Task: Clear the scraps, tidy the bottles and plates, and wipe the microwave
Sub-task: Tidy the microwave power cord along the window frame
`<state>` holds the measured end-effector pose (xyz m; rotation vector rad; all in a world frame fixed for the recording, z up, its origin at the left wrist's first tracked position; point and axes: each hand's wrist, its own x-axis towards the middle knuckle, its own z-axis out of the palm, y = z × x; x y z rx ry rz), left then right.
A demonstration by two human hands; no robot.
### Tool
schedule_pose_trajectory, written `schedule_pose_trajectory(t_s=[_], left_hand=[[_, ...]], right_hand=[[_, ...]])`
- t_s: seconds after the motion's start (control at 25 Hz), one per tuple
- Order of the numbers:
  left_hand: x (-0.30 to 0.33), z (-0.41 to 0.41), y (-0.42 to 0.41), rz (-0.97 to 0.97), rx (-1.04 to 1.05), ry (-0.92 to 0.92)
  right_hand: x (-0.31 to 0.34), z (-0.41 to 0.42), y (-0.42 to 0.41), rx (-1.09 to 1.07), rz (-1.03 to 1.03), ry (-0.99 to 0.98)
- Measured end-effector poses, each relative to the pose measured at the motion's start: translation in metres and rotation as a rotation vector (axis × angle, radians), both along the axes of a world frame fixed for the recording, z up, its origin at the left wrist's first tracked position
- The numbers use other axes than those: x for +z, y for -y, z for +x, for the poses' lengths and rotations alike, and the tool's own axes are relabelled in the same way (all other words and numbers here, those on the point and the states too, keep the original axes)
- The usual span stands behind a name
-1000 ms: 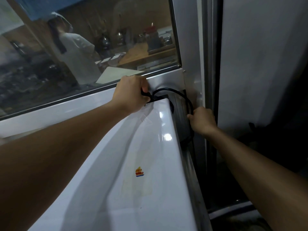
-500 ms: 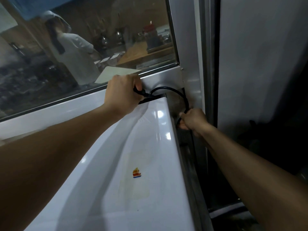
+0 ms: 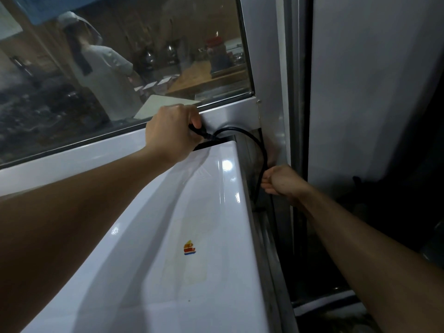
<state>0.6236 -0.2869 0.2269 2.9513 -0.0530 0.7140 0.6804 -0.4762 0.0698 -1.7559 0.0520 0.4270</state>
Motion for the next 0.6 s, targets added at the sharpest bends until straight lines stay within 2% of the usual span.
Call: schedule_pose_trajectory(t_s=[0.2, 0.6], left_hand=[[0.0, 0.0, 0.0, 0.002, 0.006, -0.007], [0.001, -0.003, 0.001, -0.076, -0.001, -0.024]], right_hand=[[0.007, -0.008, 0.006, 0.001, -0.045, 0.033], [0.034, -0.024, 0.026, 0.094, -0.32, 0.3]])
